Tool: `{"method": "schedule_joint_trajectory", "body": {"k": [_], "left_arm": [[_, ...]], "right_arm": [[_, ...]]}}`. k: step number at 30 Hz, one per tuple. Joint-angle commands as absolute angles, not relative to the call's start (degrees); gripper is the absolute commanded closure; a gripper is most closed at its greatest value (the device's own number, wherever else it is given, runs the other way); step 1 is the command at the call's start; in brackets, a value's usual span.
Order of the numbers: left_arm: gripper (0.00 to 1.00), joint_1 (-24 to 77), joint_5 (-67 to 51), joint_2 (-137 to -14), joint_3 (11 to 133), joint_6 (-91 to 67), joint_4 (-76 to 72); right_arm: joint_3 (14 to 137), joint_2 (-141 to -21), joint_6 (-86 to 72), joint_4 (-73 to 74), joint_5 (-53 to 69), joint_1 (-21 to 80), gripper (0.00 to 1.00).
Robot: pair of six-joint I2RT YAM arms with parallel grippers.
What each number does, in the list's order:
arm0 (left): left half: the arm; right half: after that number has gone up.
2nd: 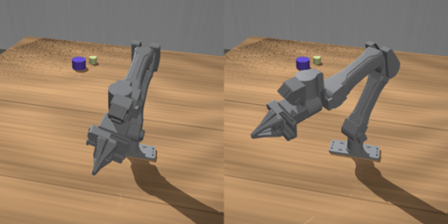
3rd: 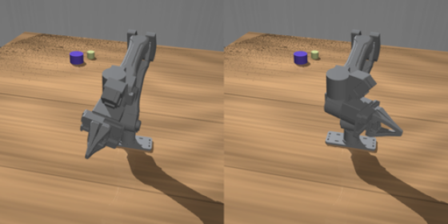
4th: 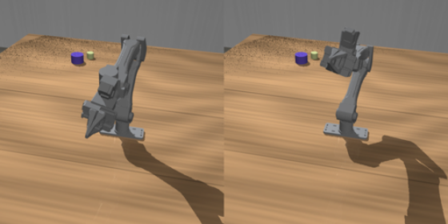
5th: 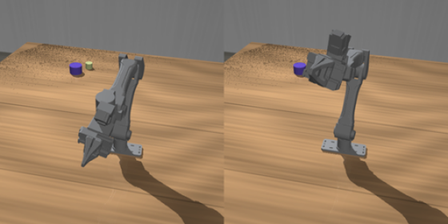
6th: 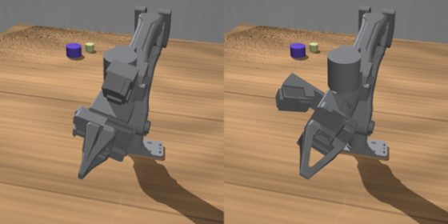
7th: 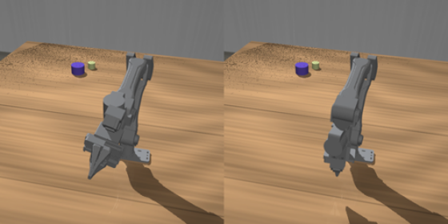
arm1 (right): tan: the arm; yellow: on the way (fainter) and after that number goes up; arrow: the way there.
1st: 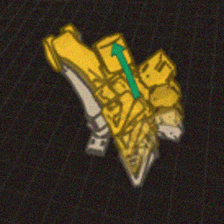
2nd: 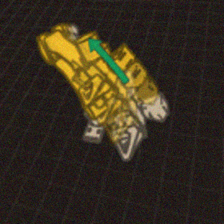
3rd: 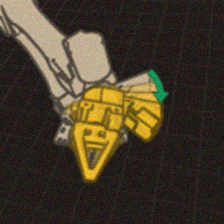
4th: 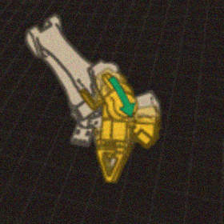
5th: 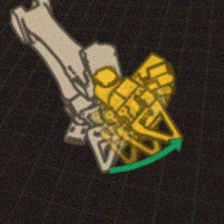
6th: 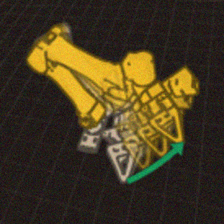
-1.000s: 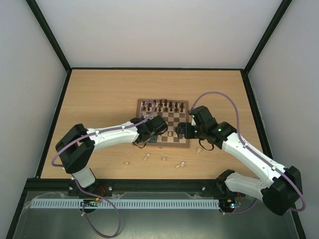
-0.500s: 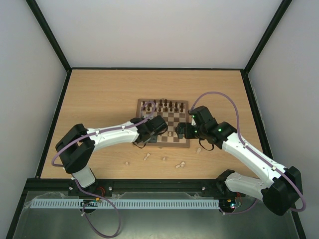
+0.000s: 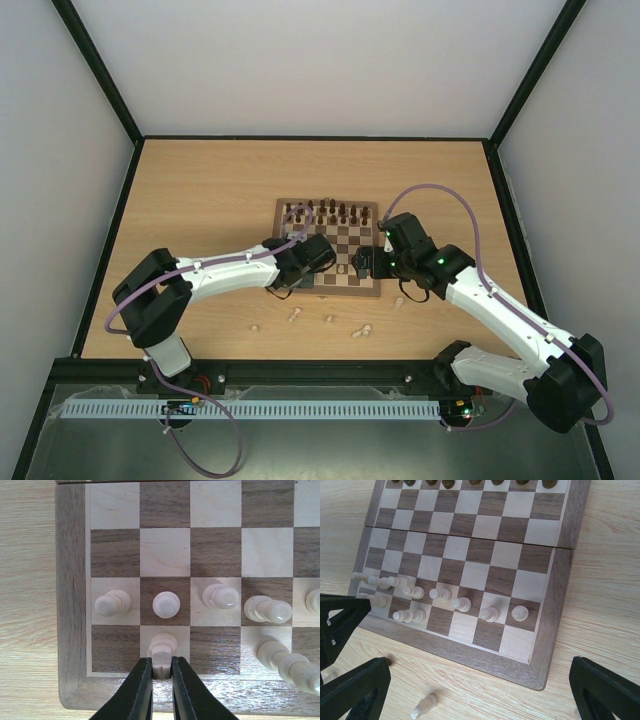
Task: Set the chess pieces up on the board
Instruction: Place the chess piece on the chessboard.
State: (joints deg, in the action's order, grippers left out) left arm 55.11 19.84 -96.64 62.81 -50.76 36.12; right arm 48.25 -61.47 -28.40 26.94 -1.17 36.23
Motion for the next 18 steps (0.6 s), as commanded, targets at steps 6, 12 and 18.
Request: {"method": "schedule_joint_trajectory", "body": {"k": [6, 12, 18], "left_arm": [[0.89, 55.31, 20.33, -96.61, 61.79, -51.06, 37.44], [0.89, 55.66, 20.25, -95.69, 61.96, -51.14, 38.34], [0.89, 56.24, 20.09, -95.69, 61.91, -51.63, 38.65]], "right_arm": [[47.49, -60.46, -27.6, 27.67, -0.55, 36.12, 0.01], [47.49, -60.47, -27.6, 27.59, -0.62, 36.12, 0.01], [47.5, -60.38, -27.6, 27.59, -0.53, 36.11, 0.01]]}}
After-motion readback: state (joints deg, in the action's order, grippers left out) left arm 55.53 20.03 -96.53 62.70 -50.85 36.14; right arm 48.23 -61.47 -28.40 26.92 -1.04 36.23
